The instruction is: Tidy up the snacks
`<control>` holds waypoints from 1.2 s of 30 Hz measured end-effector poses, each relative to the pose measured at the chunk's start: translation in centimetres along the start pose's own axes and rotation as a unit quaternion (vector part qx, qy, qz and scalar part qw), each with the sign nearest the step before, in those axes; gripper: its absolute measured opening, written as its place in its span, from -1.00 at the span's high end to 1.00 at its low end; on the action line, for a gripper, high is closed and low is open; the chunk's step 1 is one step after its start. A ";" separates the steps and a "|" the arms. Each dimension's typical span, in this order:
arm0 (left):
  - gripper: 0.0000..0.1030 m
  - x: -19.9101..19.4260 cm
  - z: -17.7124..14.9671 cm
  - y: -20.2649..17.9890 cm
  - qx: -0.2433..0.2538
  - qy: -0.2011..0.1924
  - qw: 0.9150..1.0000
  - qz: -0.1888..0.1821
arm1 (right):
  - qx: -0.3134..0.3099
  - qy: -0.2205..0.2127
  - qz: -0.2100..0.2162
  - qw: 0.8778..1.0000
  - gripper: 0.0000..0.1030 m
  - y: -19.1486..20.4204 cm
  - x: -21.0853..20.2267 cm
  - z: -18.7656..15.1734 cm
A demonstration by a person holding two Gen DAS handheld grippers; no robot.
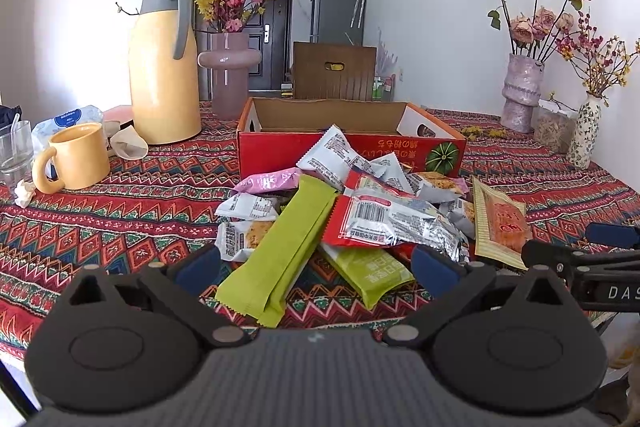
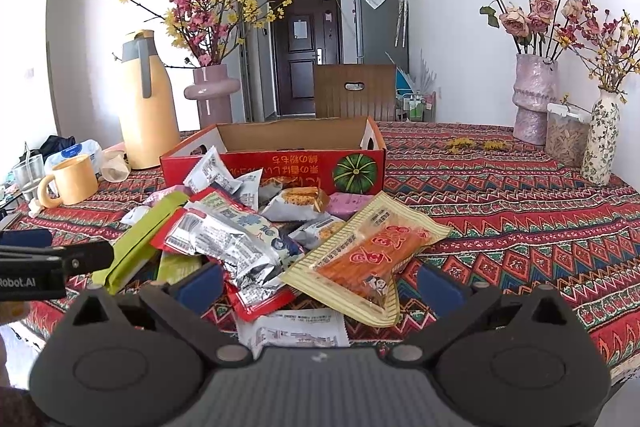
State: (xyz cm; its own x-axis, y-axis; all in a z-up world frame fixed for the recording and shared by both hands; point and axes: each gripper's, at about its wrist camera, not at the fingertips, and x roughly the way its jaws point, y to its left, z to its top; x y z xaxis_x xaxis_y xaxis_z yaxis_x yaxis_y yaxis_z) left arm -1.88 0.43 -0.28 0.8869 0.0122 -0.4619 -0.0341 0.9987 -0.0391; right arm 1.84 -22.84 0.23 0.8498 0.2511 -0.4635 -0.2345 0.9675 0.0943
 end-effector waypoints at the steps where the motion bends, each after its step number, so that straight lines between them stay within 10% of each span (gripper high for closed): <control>1: -1.00 0.0 0.0 0.0 0.000 0.000 1.000 -0.001 | 0.000 0.001 0.000 1.000 -1.00 0.0 0.0 -0.1; 36: -1.00 -0.2 -0.3 0.3 -0.008 0.000 1.000 -0.003 | 0.000 0.004 0.002 1.000 -1.00 0.2 0.2 -0.3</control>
State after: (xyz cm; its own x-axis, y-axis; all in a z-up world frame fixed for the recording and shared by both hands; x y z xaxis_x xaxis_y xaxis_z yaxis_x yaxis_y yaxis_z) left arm -2.17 0.70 -0.47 0.8869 0.0070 -0.4620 -0.0369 0.9978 -0.0557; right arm 1.77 -22.63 -0.13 0.8453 0.2540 -0.4702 -0.2374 0.9667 0.0955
